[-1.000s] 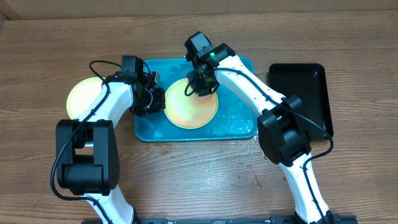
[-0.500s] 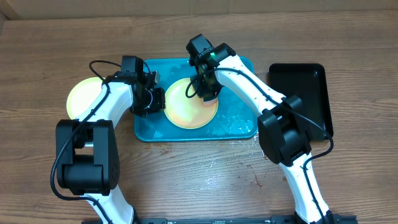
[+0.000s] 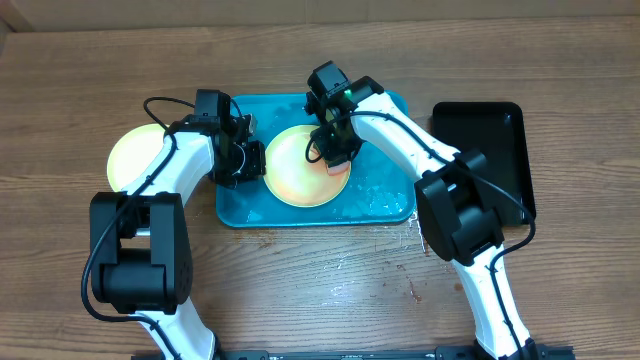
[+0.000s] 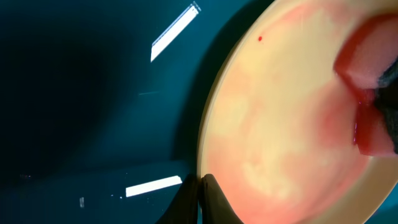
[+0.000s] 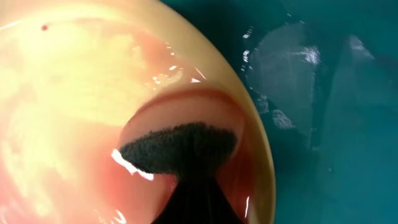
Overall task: Clean dirty plates on tray and stack at the side
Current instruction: 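Keep scrubbing the yellow plate with the sponge in circles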
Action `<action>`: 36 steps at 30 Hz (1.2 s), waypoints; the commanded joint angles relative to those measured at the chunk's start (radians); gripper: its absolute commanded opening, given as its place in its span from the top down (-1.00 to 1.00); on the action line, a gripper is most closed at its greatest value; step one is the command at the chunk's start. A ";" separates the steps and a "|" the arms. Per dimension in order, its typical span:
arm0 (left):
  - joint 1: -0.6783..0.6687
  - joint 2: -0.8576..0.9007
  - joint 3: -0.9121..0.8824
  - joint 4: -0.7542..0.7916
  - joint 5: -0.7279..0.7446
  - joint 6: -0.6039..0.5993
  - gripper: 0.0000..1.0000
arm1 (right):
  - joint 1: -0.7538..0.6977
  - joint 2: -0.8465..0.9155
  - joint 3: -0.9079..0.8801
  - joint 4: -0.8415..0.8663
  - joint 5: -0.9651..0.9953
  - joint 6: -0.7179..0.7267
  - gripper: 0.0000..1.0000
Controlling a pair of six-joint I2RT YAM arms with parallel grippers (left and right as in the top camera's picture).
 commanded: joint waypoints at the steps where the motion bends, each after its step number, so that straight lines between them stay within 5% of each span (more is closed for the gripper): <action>1: 0.012 -0.034 0.018 -0.003 -0.002 0.000 0.92 | 0.006 0.000 -0.025 0.010 -0.084 -0.132 0.92; 36: 0.012 -0.034 0.018 0.002 -0.003 0.004 0.92 | 0.019 -0.001 0.009 -0.025 0.022 -0.866 0.92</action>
